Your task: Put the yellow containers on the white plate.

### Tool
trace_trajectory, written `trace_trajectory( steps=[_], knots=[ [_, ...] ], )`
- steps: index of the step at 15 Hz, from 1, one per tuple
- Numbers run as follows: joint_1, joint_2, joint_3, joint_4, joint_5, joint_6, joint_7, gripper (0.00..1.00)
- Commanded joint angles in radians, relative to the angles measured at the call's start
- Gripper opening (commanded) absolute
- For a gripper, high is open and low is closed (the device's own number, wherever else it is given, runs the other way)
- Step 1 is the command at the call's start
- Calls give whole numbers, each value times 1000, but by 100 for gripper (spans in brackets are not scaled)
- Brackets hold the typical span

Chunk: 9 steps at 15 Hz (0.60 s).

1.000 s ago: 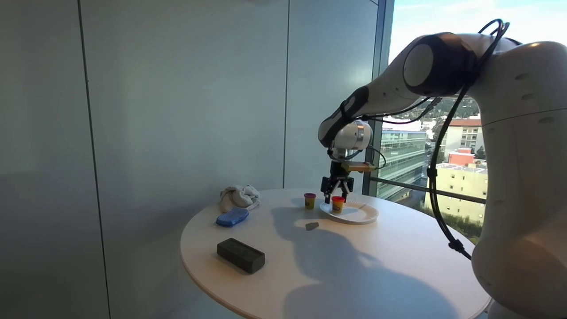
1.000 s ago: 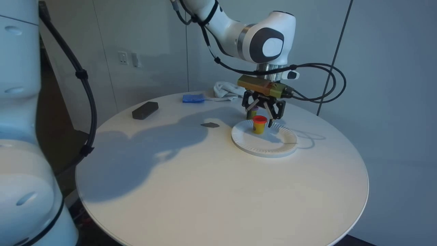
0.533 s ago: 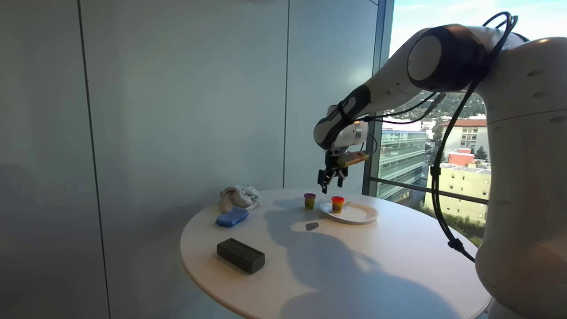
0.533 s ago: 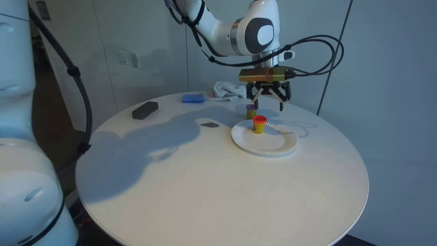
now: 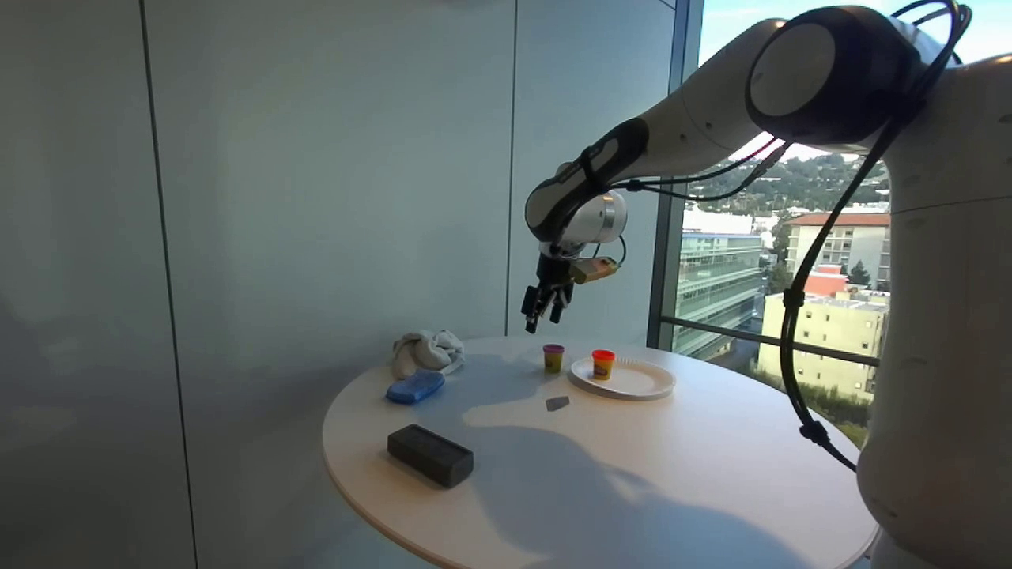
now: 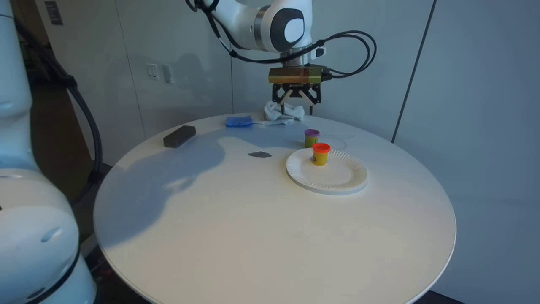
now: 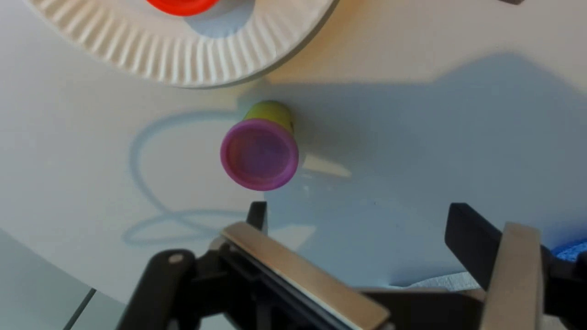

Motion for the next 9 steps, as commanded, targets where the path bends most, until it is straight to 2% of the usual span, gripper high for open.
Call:
trace_trajectory(
  steps=[1,9],
  knots=[
    [2,56,-19,40,-52,-6,32,100],
    [-1,126,-37,62,-158,6,48,100]
  ],
)
